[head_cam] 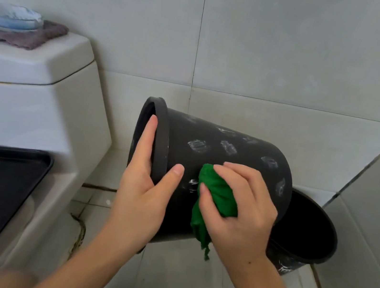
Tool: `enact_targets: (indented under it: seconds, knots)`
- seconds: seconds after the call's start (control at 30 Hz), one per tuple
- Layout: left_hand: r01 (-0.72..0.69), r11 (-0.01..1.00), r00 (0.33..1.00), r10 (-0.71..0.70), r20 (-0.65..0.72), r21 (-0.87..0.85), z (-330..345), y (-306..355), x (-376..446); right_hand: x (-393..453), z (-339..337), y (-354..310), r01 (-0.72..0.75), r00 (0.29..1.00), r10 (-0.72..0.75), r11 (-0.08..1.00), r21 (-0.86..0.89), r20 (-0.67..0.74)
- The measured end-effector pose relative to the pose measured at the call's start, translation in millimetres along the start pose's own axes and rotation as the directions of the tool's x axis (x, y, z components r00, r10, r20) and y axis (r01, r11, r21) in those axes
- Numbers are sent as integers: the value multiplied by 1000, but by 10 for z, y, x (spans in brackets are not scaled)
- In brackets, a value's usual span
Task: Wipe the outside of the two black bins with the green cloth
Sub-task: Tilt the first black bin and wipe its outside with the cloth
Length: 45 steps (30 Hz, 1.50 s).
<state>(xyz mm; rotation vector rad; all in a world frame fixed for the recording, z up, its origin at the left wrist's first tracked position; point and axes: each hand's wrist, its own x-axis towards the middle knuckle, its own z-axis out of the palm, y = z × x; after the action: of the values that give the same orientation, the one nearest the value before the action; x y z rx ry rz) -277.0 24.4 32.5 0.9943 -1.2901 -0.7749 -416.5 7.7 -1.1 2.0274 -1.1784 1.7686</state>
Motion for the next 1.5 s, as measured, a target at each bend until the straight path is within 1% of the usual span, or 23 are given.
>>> enact_targets:
  seconds: [0.07,0.3,0.43,0.5,0.53,0.57,0.67,0.73,0.83,0.9,0.97,1.03,1.13,1.2,1.27,1.4,1.43,1.5]
  knots:
    - [-28,1000,1000,28,-8,8,-8,-7,-3,-13,53,6,-24,1000,24,1000,10,-14]
    - [-62,997,998,61,-31,-36,-51,39,8,21,149,-107,4,994,-2,1000,27,-108]
    - [-52,997,997,49,-65,-49,-56,7,17,-33,174,-181,114,993,-112,992,50,-46]
    - [-56,996,997,52,-56,-64,-69,-13,16,-44,158,-162,171,985,-171,984,41,-7]
    - [-54,995,998,50,-46,-79,-75,-18,15,-28,140,-122,174,985,-174,984,37,-1]
    - [-51,995,998,48,-41,-91,-75,-24,13,-5,122,-67,155,988,-155,987,29,-7]
    - [-49,993,998,45,-37,-112,-46,-41,-5,69,87,64,37,998,-37,999,0,-58]
    - [-48,991,998,42,-53,-122,-24,-54,-15,57,110,40,-6,997,6,1000,-2,-80]
    - [-57,995,996,50,-79,-88,-5,-73,0,-20,159,-102,35,999,-33,999,42,-40]
    - [-57,996,994,50,-93,-71,-17,-87,14,-73,176,-183,117,993,-117,991,70,5]
    - [-63,996,995,57,-88,-64,-40,-97,28,-80,158,-158,191,981,-192,980,59,29]
    - [-70,995,994,64,-90,-75,-61,-89,28,-60,119,-46,168,986,-168,985,26,11]
    - [-83,991,992,73,-100,-101,-53,-72,18,-22,74,113,18,997,-20,1000,-18,-70]
    - [-92,990,991,82,-104,-104,-32,-72,7,-32,104,94,-39,993,36,999,-27,-108]
    - [-98,991,990,87,-111,-96,-25,-84,11,-49,150,4,-32,996,32,999,1,-89]
    - [-104,991,991,95,-94,-87,-50,-86,8,-87,132,-119,124,992,-124,992,30,-11]
    - [-105,991,991,97,-89,-86,-49,-82,6,-73,110,-86,137,991,-137,990,26,-6]
    - [-102,989,993,93,-78,-109,-42,-64,-5,-34,75,28,80,996,-80,997,11,-30]
